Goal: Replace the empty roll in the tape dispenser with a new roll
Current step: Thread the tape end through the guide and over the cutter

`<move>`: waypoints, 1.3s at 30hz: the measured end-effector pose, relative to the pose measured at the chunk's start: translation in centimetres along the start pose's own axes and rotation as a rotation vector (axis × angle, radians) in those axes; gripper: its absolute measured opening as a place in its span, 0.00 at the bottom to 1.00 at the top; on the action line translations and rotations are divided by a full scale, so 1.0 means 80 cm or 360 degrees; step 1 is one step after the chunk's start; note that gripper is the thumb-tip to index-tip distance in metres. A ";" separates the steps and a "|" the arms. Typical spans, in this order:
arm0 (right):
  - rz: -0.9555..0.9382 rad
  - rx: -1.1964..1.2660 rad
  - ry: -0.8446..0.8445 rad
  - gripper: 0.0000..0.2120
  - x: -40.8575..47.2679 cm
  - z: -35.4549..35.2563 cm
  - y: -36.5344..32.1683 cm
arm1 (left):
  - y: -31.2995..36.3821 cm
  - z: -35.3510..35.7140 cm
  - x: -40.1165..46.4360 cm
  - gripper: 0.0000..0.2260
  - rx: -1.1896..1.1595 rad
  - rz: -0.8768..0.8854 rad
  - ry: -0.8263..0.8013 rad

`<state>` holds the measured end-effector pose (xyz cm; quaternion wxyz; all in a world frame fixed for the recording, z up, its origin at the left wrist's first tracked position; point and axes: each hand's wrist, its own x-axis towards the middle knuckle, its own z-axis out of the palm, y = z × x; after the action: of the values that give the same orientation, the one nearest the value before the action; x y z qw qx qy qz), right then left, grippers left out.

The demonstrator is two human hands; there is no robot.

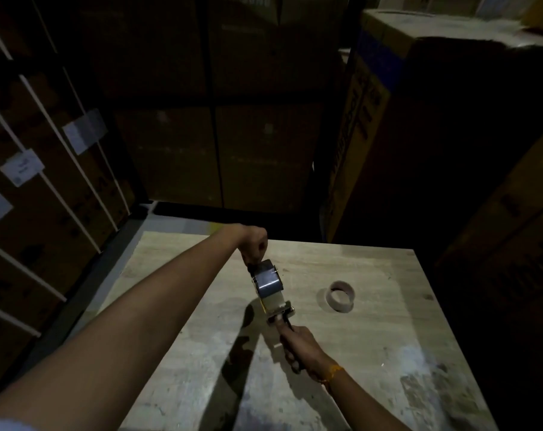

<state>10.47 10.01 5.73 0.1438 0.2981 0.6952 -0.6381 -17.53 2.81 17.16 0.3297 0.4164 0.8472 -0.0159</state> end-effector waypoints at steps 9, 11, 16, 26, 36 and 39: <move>-0.0121 0.0061 0.0025 0.29 -0.001 -0.013 -0.028 | 0.011 -0.037 0.007 0.05 -0.0161 0.0030 0.0016; -0.0170 0.0115 0.0036 0.27 0.001 -0.014 -0.035 | 0.011 -0.042 0.011 0.09 -0.0208 0.0015 0.0018; -0.0179 0.0051 0.0212 0.27 0.012 -0.011 -0.041 | 0.006 -0.057 0.015 0.10 -0.0291 -0.0004 0.0024; -0.0044 0.0011 0.0310 0.38 0.016 -0.017 -0.058 | 0.004 -0.075 0.018 0.10 -0.0279 0.0060 0.0004; -0.0030 0.0036 0.0186 0.36 0.015 -0.019 -0.071 | 0.002 -0.075 0.019 0.11 -0.0370 0.0111 0.0067; -0.0029 -0.0014 0.0183 0.33 0.021 -0.021 -0.068 | -0.001 -0.067 0.021 0.11 -0.0455 0.0089 0.0144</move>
<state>6.21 11.99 9.40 0.0991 0.3271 0.7078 -0.6182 -21.26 5.52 20.36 0.3473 0.3889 0.8429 0.1329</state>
